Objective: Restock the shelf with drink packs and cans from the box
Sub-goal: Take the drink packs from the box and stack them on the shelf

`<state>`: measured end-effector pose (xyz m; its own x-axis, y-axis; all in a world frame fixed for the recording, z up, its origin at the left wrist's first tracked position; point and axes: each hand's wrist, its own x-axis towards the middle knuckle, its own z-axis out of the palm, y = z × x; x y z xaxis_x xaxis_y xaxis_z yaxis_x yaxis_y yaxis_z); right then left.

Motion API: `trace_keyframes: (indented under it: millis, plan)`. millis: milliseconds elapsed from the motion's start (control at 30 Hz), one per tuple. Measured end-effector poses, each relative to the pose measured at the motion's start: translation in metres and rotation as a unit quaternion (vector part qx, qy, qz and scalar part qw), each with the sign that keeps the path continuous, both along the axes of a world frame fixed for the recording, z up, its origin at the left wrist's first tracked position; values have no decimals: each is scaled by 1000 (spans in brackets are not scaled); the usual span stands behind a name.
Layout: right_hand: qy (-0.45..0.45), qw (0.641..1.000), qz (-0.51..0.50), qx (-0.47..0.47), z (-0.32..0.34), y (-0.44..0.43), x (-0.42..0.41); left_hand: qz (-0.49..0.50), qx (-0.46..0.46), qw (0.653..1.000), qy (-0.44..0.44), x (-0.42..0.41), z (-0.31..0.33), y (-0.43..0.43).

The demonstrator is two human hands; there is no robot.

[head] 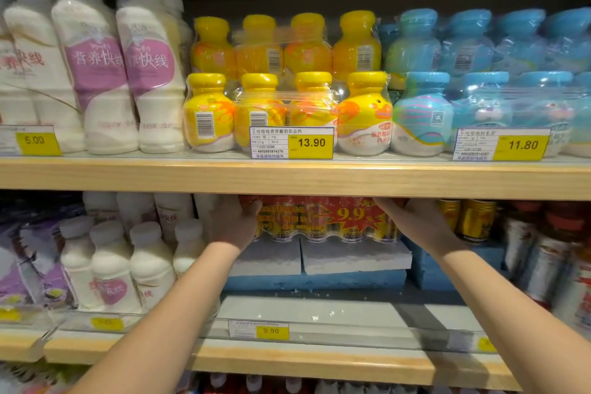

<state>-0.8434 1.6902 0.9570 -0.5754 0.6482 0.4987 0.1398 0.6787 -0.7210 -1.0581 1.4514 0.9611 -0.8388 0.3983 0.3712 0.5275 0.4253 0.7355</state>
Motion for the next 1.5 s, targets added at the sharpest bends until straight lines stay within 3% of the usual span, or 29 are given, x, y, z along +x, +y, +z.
trace_keyframes:
  millis: [400, 667, 1300, 1500]
  plan:
    - [-41, 997, -9, -59, -15, 12, -22, -20, 50, 998, 37, -11, -12, 7]
    - [13, 999, -19, -29, -28, 15, -23, 4, 108, 993, 46, -6, -22, 6]
    - [-3, 998, -60, -17, -28, -15, 1, 46, -3, 999, 19, 21, -17, 3]
    - [11, 999, -46, -24, -25, -30, 16, 19, 34, 998, 51, 43, -9, -15]
